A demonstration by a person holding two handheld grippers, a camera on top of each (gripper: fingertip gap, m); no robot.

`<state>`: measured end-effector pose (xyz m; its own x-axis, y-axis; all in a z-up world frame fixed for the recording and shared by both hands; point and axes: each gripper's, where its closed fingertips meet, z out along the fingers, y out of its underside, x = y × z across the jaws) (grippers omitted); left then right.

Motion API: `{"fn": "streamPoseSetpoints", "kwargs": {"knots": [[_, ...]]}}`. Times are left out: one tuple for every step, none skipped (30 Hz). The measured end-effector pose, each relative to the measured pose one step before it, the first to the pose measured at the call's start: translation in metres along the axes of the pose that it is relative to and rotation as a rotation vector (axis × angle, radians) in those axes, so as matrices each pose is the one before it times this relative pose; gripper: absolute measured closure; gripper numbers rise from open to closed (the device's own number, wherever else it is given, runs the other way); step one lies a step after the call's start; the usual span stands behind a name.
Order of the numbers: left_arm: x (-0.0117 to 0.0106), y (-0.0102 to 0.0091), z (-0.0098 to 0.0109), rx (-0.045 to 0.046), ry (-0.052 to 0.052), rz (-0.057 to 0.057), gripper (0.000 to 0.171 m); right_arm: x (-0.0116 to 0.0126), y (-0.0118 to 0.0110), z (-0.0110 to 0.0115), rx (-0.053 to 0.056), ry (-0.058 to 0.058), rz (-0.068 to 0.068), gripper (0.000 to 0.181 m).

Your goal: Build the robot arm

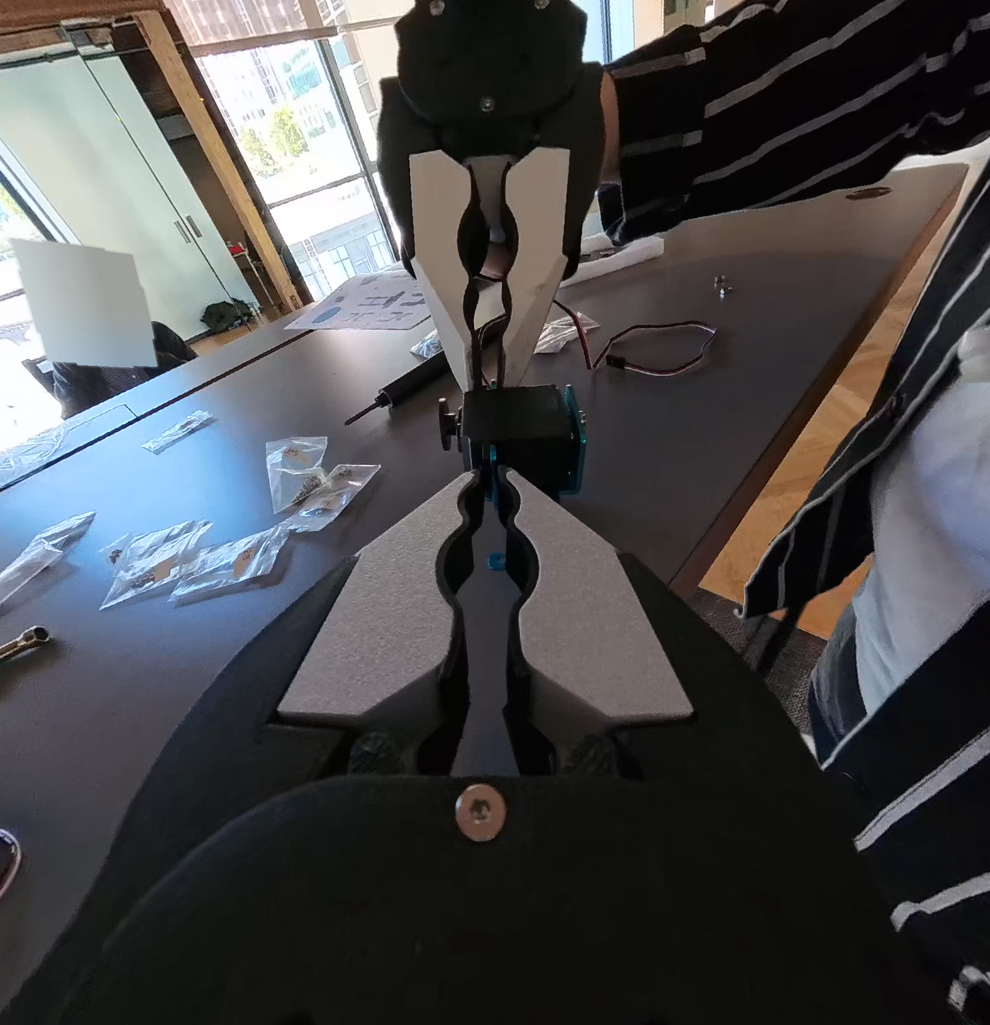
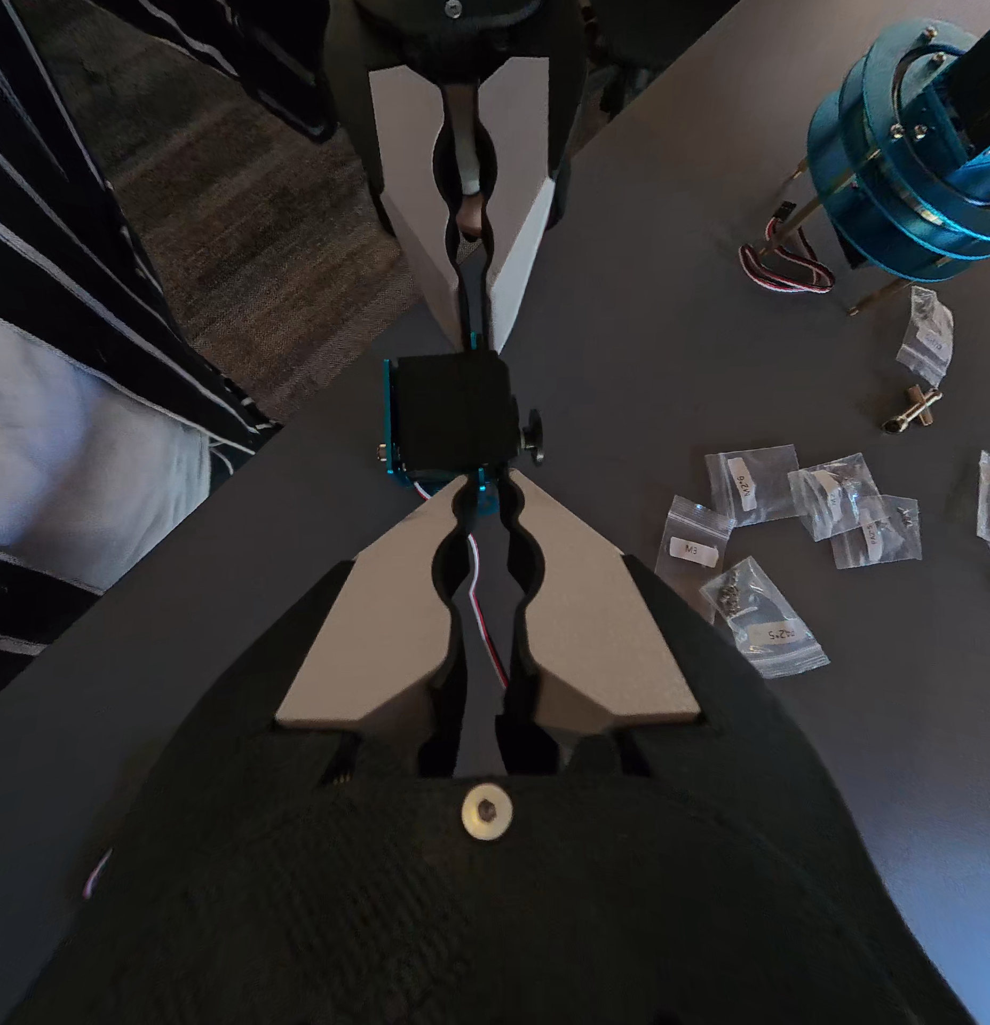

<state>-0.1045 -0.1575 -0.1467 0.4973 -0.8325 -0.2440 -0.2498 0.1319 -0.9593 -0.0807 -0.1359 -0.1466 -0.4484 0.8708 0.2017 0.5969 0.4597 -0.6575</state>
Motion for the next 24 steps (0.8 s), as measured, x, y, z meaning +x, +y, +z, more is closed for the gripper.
{"fn": "streamPoseSetpoints", "kwargs": {"knots": [[0.00009, -0.00027, 0.00030, -0.00157, -0.0050, 0.0068, 0.170, 0.00002, 0.00056, -0.00011, -0.0023, 0.0170, -0.0141, 0.176], [0.00010, -0.00020, 0.00022, 0.00045, -0.0042, 0.0018, 0.169, -0.00052, -0.00006, -0.00039, -0.0002, 0.0139, -0.0098, 0.176], [0.00013, -0.00032, 0.00038, 0.00147, -0.0040, -0.0057, 0.169, -0.00039, 0.00026, -0.00043, -0.0015, 0.0152, -0.0049, 0.176], [0.00029, -0.00045, 0.00049, 0.00214, -0.0035, -0.0117, 0.169, -0.00045, 0.00021, -0.00065, -0.0013, 0.0148, -0.0068, 0.176], [0.00052, -0.00053, 0.00054, 0.00246, -0.0031, -0.0121, 0.168, -0.00034, 0.00043, -0.00069, -0.0012, 0.0183, -0.0133, 0.176], [0.00009, -0.00027, 0.00047, 0.00160, -0.0047, -0.0108, 0.168, -0.00017, 0.00032, -0.00075, 0.0005, 0.0168, -0.0121, 0.177], [-0.00015, -0.00004, 0.00021, -0.00161, -0.0055, -0.0147, 0.167, -0.00029, 0.00032, -0.00051, 0.0005, 0.0131, -0.0074, 0.177], [-0.00045, 0.00011, -0.00032, -0.00362, -0.0036, -0.0228, 0.165, -0.00029, -0.00011, -0.00020, 0.0045, 0.0079, 0.0012, 0.177], [-0.00118, -0.00031, -0.00098, -0.00256, -0.0043, -0.0282, 0.158, -0.00050, -0.00043, 0.00003, 0.0068, 0.0022, 0.0083, 0.177], [-0.00192, -0.00102, -0.00179, -0.00008, -0.0065, -0.0284, 0.150, -0.00038, -0.00038, -0.00002, 0.0062, 0.0007, 0.0071, 0.177], [-0.00171, -0.00179, -0.00249, 0.00238, -0.0063, -0.0243, 0.145, -0.00008, -0.00027, 0.00005, 0.0049, 0.0031, 0.0017, 0.177], [-0.00073, -0.00260, -0.00292, 0.00128, -0.0050, -0.0166, 0.141, -0.00017, -0.00020, 0.00014, 0.0048, 0.0044, -0.0029, 0.177], [0.00039, -0.00258, -0.00231, -0.00569, -0.0067, -0.0064, 0.135, -0.00045, -0.00041, 0.00000, 0.0046, 0.0026, -0.0042, 0.177], [0.00140, -0.00208, -0.00103, -0.01475, -0.0120, 0.0032, 0.127, -0.00008, -0.00003, -0.00004, 0.0013, 0.0027, -0.0016, 0.177], [0.00265, -0.00085, 0.00090, -0.02597, -0.0144, 0.0092, 0.119, 0.00015, -0.00012, 0.00004, 0.0005, 0.0019, 0.0005, 0.177], [0.00405, 0.00121, 0.00310, -0.03922, -0.0132, 0.0138, 0.110, 0.00012, 0.00008, 0.00010, 0.0006, -0.0006, -0.0010, 0.177], [0.00487, 0.00307, 0.00449, -0.04789, -0.0120, 0.0206, 0.105, 0.00012, 0.00002, 0.00005, 0.0001, -0.0022, 0.0003, 0.177], [0.00372, 0.00317, 0.00519, -0.04477, -0.0200, 0.0269, 0.103, 0.00041, 0.00007, 0.00028, -0.0017, -0.0033, 0.0027, 0.177], [0.00209, 0.00210, 0.00504, -0.03257, -0.0286, 0.0302, 0.104, 0.00038, 0.00016, 0.00026, -0.0019, -0.0032, 0.0012, 0.177], [0.00050, 0.00018, 0.00443, -0.01530, -0.0327, 0.0266, 0.106, 0.00016, -0.00020, 0.00021, 0.0003, -0.0038, 0.0000, 0.177], [-0.00061, -0.00127, 0.00342, -0.00081, -0.0311, 0.0209, 0.109, -0.00004, 0.00002, 0.00007, -0.0005, -0.0049, 0.0014, 0.177], [-0.00073, -0.00146, 0.00293, 0.00262, -0.0251, 0.0169, 0.109, -0.00011, -0.00012, 0.00013, -0.0003, -0.0025, -0.0036, 0.177], [0.00018, -0.00090, 0.00271, -0.00222, -0.0135, 0.0138, 0.110, -0.00006, -0.00011, -0.00002, 0.0002, -0.0003, -0.0075, 0.177], [0.00128, 0.00022, 0.00263, -0.00904, -0.0018, 0.0158, 0.114, -0.00041, -0.00037, 0.00002, 0.0014, -0.0008, -0.0077, 0.177]]}}
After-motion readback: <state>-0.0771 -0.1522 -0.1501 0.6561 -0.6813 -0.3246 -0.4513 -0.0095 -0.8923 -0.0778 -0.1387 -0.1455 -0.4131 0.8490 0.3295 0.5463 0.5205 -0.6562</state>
